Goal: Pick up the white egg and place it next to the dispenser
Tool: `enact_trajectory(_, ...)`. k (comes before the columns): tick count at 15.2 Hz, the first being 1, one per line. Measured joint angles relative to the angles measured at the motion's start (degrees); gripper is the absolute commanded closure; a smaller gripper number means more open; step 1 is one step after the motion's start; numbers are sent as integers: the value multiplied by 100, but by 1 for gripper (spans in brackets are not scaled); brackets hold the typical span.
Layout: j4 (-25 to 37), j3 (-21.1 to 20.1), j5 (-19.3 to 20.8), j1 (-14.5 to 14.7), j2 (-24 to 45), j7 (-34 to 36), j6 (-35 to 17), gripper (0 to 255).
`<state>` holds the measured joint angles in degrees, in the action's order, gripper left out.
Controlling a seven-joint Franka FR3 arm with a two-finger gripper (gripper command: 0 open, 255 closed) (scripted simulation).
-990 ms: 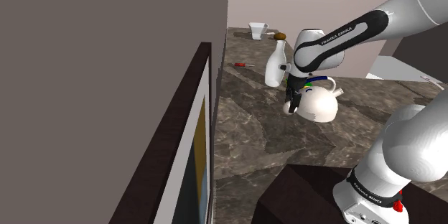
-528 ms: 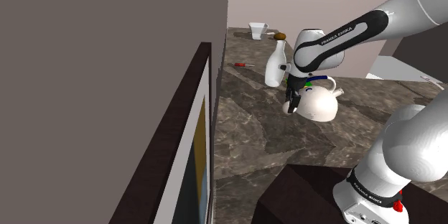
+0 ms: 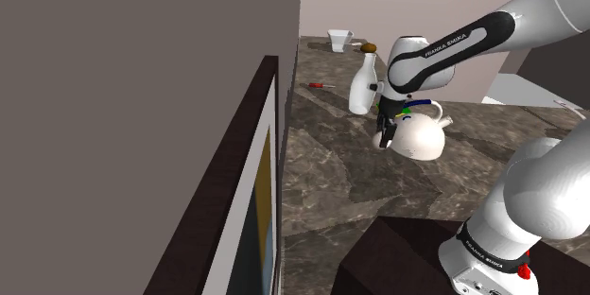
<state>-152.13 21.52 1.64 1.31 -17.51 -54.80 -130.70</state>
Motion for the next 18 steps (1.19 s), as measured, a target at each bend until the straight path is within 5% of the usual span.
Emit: enact_trajectory(18, 774, -240, 165, -92, -861, 286, 1603, 255)
